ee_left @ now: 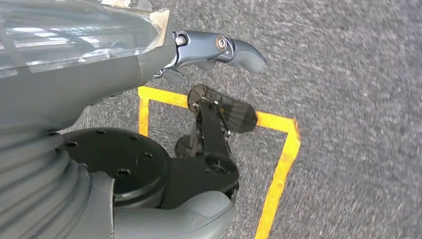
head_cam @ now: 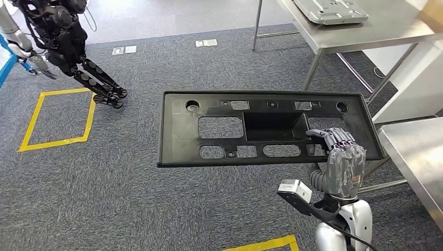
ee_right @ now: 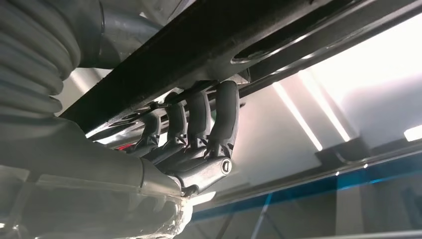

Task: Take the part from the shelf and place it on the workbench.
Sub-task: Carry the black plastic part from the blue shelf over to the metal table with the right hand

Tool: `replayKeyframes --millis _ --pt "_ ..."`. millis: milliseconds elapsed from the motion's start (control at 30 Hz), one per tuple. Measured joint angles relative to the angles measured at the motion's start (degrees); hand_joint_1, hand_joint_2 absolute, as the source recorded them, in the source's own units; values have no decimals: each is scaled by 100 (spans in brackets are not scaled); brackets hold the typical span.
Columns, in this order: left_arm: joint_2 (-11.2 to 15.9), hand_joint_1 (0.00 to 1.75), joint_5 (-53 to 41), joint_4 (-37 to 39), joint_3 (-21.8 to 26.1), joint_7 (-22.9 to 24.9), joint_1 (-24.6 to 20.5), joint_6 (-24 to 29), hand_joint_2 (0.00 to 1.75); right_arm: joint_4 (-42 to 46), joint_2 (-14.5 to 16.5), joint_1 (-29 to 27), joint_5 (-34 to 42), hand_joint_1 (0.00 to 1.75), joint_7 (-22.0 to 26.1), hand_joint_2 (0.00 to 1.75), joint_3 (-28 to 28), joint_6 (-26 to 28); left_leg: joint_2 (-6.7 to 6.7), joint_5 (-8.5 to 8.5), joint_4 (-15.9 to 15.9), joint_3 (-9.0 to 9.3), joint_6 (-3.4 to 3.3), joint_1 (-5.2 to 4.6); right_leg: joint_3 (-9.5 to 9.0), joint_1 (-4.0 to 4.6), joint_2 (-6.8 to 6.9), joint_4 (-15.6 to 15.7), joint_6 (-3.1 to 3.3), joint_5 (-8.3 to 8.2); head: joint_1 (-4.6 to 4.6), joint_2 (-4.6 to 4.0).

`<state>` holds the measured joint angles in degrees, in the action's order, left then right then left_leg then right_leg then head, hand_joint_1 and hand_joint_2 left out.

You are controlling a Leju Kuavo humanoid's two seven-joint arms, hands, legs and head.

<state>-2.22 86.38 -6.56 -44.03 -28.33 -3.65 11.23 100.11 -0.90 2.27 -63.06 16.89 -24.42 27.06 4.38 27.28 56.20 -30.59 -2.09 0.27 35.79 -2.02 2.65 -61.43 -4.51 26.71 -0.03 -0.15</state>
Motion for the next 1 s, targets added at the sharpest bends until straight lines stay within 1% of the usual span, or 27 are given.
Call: replayKeyframes --millis 33,67,133,167,200,233,267,300,333,367,400,433,467,500,533,567,600,633,667,700,733,800,867,900,933,967,1000 --pt "16 0 -13 -3 -3 -1 -1 -26 175 42 -3 -9 -65 175 -13 175 14 -4 52 38 35 6 50 -8 -143 -3 101 259 1 -77 -2 0" --pt "32 0 -27 -5 -8 -2 -3 -59 175 84 -8 -19 -157 175 -34 175 26 -10 101 71 62 18 92 -20 -202 8 159 372 34 -105 -3 0" --pt "45 0 -62 -17 -22 -3 -15 -126 175 160 -20 -35 -389 175 -99 175 39 -39 206 110 73 52 143 -11 -174 25 52 352 136 -108 -13 0" --pt "49 0 -78 -24 -30 -4 -25 -152 175 196 -25 -37 -521 175 -142 175 42 -66 188 142 91 59 169 13 -169 17 -14 352 175 -113 -15 0" --pt "53 0 -93 -30 -37 -4 -33 -175 175 230 -27 -25 -653 175 -188 175 43 -100 89 230 184 29 193 38 -168 11 -83 353 214 -123 -16 0" --pt "57 0 -107 -34 -44 -4 -35 -192 175 257 -27 -4 -781 175 -237 175 43 -136 -62 383 401 -60 213 58 -169 6 -148 357 261 -135 -24 0" --pt "61 0 -116 -35 -49 -4 -33 -209 175 274 -26 22 -888 175 -283 175 41 -167 -239 587 745 -211 223 70 -167 14 -211 359 297 -143 -32 0" --pt "62 0 -122 -35 -60 -3 -28 -223 175 281 -25 51 -976 175 -325 175 40 -190 -361 800 1173 -413 217 72 -166 33 -275 358 324 -146 -37 0" --pt "63 0 -126 -35 -73 -2 -23 -235 175 281 -23 72 -1039 175 -358 175 38 -210 -416 953 1574 -615 207 71 -165 53 -342 357 342 -148 -41 0" --pt "63 0 -127 -35 -86 -1 -21 -250 175 281 -23 88 -1085 175 -382 175 38 -226 -437 1007 1833 -761 193 71 -166 72 -412 356 350 -149 -41 0" --pt "63 0 -127 -35 -97 0 -21 -267 175 281 -23 103 -1124 175 -404 175 38 -243 -448 943 1879 -811 171 71 -169 86 -485 355 354 -152 -40 0" --pt "63 0 -123 -35 -104 1 -21 -292 175 281 -24 123 -1163 175 -430 175 38 -265 -466 779 1707 -755 145 70 -175 95 -559 354 358 -155 -40 0" --pt "69 0 -119 -35 -114 3 -23 -325 175 281 -25 152 -1214 175 -470 175 38 -286 -562 529 1298 -580 112 72 -181 96 -637 354 359 -158 -42 0" --pt "76 0 -114 -35 -124 8 -23 -354 175 281 -27 186 -1265 175 -517 175 38 -305 -710 320 867 -391 82 74 -182 103 -709 349 352 -161 -41 0" --pt "84 0 -110 -35 -135 13 -23 -378 175 281 -29 221 -1310 175 -568 175 38 -326 -825 169 516 -235 67 74 -174 108 -777 345 340 -168 -39 0" --pt "91 0 -108 -35 -145 17 -23 -393 175 280 -33 254 -1345 175 -608 175 39 -339 -918 84 284 -135 58 66 -157 107 -835 342 320 -180 -39 0" --pt "94 0 -107 -36 -152 22 -24 -397 175 280 -36 276 -1361 175 -629 175 40 -350 -919 86 240 -122 58 50 -134 105 -887 343 291 -197 -37 0" --pt "94 0 -106 -36 -157 26 -26 -399 175 279 -39 290 -1370 175 -640 175 40 -358 -847 70 229 -122 48 30 -108 95 -945 354 256 -219 -37 0" --pt "92 0 -105 -37 -160 30 -30 -400 175 279 -44 297 -1375 175 -643 175 40 -363 -779 44 203 -117 19 26 -78 86 -938 340 229 -224 -36 0" --pt "91 0 -104 -37 -163 33 -34 -402 175 279 -51 305 -1376 175 -646 175 39 -366 -711 14 168 -108 -17 25 -23 91 -852 276 216 -191 -32 0" --pt "93 0 -103 -37 -165 34 -36 -403 175 279 -57 320 -1377 175 -650 175 38 -367 -637 -15 132 -102 -53 29 73 101 -713 117 219 -104 -22 0" --pt "100 0 -102 -37 -167 36 -29 -404 175 277 -68 351 -1377 175 -659 175 33 -370 -472 -38 104 -112 -90 25 431 114 -420 -598 247 231 0 0" --pt "101 0 -101 -37 -169 37 -20 -404 175 269 -76 358 -1381 175 -668 175 29 -373 -302 -38 107 -133 -93 16 739 107 -345 -1280 223 480 10 0" --pt "99 0 -102 -37 -171 39 -20 -403 175 263 -84 357 -1389 175 -677 175 29 -374 -227 -38 109 -138 -91 15 742 103 -332 -1339 184 480 13 0" --pt "97 0 -103 -37 -174 44 -23 -392 175 257 -92 358 -1401 175 -690 175 31 -375 -159 -34 110 -137 -86 17 608 96 -302 -1136 135 393 13 0" --pt "94 0 -105 -37 -177 53 -26 -373 175 251 -101 359 -1418 175 -705 175 35 -375 -93 -27 113 -130 -75 18 367 85 -224 -733 84 256 14 0" --pt "96 0 -108 -37 -179 64 -30 -353 175 248 -108 361 -1435 175 -720 175 43 -376 -34 -17 119 -119 -58 11 110 75 -86 -279 54 128 17 0"
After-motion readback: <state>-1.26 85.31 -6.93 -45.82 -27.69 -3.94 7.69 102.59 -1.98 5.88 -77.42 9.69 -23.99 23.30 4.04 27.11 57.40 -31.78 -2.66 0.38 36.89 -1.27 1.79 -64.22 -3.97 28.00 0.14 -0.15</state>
